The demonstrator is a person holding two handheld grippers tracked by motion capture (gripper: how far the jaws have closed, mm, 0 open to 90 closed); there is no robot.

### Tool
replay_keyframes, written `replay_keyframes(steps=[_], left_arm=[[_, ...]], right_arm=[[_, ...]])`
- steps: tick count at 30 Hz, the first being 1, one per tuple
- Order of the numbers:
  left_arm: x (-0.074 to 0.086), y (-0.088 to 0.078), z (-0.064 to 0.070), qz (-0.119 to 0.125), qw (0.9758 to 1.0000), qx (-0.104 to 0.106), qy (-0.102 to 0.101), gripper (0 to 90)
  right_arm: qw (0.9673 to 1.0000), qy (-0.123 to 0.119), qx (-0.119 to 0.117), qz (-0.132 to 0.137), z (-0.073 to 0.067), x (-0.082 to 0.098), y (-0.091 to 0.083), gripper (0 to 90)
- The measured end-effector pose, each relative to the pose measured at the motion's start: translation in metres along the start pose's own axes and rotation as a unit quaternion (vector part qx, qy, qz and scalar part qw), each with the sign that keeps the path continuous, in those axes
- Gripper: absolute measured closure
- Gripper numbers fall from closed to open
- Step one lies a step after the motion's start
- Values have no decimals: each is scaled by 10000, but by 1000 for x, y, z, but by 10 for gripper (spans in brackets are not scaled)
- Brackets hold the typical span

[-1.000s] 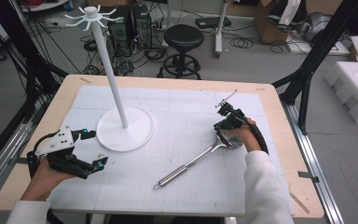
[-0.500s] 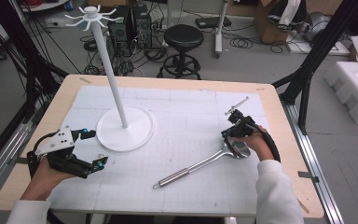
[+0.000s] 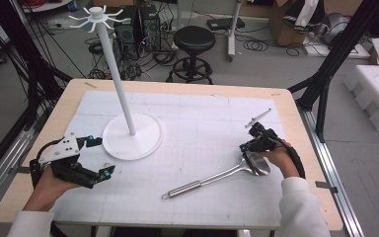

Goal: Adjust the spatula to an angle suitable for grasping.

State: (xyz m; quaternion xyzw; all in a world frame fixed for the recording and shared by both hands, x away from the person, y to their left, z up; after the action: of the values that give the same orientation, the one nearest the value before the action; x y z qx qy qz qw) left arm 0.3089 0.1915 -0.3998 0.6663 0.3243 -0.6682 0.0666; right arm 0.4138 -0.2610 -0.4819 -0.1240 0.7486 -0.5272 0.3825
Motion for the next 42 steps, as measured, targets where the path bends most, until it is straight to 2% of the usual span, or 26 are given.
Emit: replay_keyframes(steps=[14,24,32,42], left_arm=[[0,0,0,2,10000,-3,1,18],[0,-1,-1,1,10000,-15,-12,17],[-1,-1,-1,10,10000,-24,-10,18],[-1,-2,-1,25,10000,-28,-9,18]], right_arm=[[9991,-336,-215,-142,-8,22,-10,898],[9966,-640,-319,-421,-17,37,-17,898],[9924,-973,-352,-668,-24,44,-21,898],[9888,-1200,-303,-830,-30,46,-25,899]])
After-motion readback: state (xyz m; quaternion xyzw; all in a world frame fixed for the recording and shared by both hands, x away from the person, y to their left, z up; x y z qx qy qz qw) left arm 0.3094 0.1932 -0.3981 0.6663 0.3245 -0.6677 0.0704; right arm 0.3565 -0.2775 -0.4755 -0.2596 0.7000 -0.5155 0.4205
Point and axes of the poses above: each handheld gripper's, and its own axes: y roughly forward along the jaws, x roughly out of its underside, z roughly to its right, the point moved 8 cm from there along y, roughly forward along the jaws, and after that the axes turned 5 degrees about y, right-handed, at the moved point
